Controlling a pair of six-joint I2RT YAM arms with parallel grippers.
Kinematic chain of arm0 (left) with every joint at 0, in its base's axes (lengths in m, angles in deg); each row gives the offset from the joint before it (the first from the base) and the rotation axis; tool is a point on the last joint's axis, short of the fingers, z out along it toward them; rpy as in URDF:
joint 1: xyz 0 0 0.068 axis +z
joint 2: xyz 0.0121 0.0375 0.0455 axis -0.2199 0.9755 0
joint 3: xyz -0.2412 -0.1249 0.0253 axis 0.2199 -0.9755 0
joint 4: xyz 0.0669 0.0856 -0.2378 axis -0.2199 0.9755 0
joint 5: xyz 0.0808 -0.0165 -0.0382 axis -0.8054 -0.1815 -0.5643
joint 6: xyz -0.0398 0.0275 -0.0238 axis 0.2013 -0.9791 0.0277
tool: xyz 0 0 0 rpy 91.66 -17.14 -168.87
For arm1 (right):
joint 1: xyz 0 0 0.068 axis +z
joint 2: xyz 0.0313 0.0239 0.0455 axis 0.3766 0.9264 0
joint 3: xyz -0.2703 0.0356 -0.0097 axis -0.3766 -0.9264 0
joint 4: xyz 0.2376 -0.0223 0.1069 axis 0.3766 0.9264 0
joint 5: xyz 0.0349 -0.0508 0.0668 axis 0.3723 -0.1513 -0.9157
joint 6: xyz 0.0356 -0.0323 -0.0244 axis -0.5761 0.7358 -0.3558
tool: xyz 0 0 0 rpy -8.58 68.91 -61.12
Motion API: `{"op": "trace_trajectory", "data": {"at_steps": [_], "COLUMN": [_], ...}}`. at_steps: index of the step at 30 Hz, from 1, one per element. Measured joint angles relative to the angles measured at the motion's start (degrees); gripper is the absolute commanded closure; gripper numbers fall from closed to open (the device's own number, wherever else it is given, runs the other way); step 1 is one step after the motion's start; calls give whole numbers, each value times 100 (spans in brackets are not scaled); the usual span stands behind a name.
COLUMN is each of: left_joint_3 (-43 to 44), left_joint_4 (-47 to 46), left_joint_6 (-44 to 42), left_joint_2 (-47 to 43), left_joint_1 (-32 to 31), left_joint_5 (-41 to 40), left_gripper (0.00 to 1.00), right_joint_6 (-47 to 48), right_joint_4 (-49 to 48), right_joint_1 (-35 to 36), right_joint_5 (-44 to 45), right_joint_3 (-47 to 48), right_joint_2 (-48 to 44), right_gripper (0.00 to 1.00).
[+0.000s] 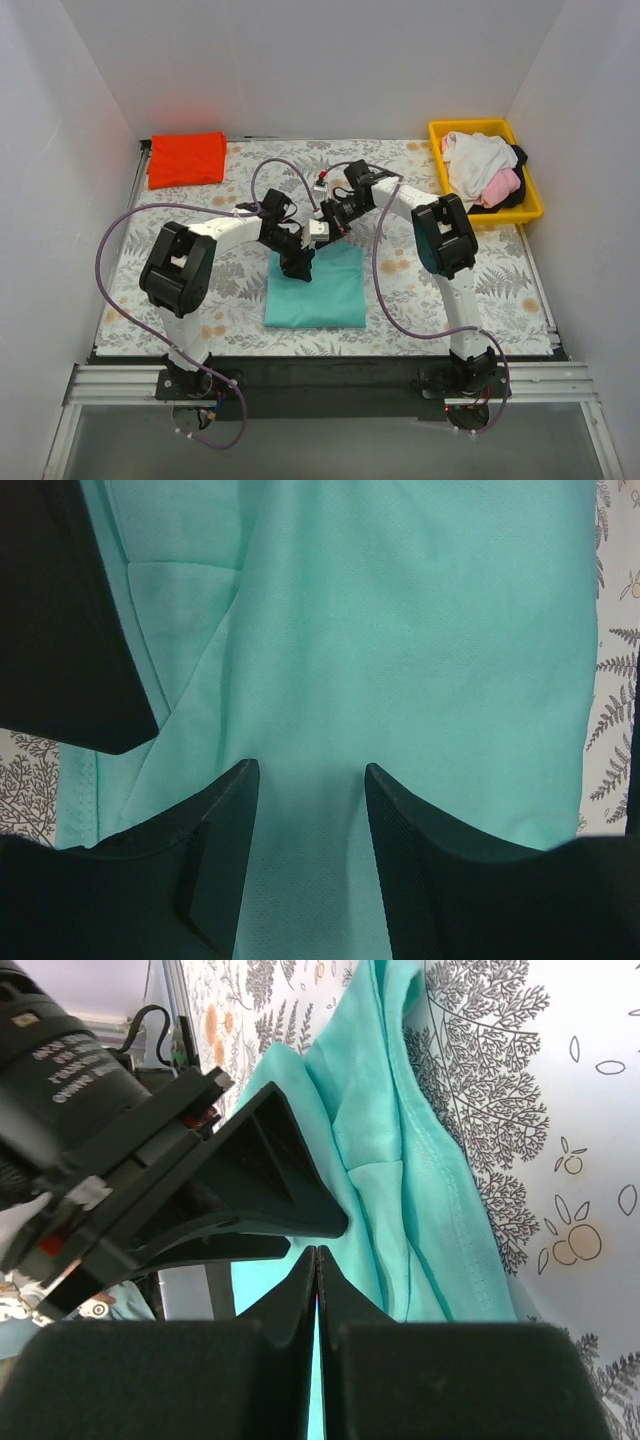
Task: Fold and stack the t-shirts
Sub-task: Fold the tshirt
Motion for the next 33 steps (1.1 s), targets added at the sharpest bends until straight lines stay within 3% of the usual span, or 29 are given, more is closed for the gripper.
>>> {"op": "trace_trajectory", "data": {"at_steps": [20,25,31,33], "left_joint_3": [140,160,90,-13], "left_joint_4": [-457,-400,-415,-481], "left_joint_6": [59,59,-74,-98], "left_joint_2": [212,343,232,92], "left_joint_1": [-4,-7,-35,-42], "left_joint_5": [-122,-96,-9,-11], "left_gripper": [50,76,100,100], "right_joint_6": [-11,-17,-35,-37], "right_joint_4": [-236,-289,-302,-323], "right_joint_1": [35,35,35,35], "right_joint_5": [127,164,175,170], "right_joint_3": [-291,-365,-374,-400], "right_joint_2": [505,505,505,505], "right_gripper": [99,99,99,99]}}
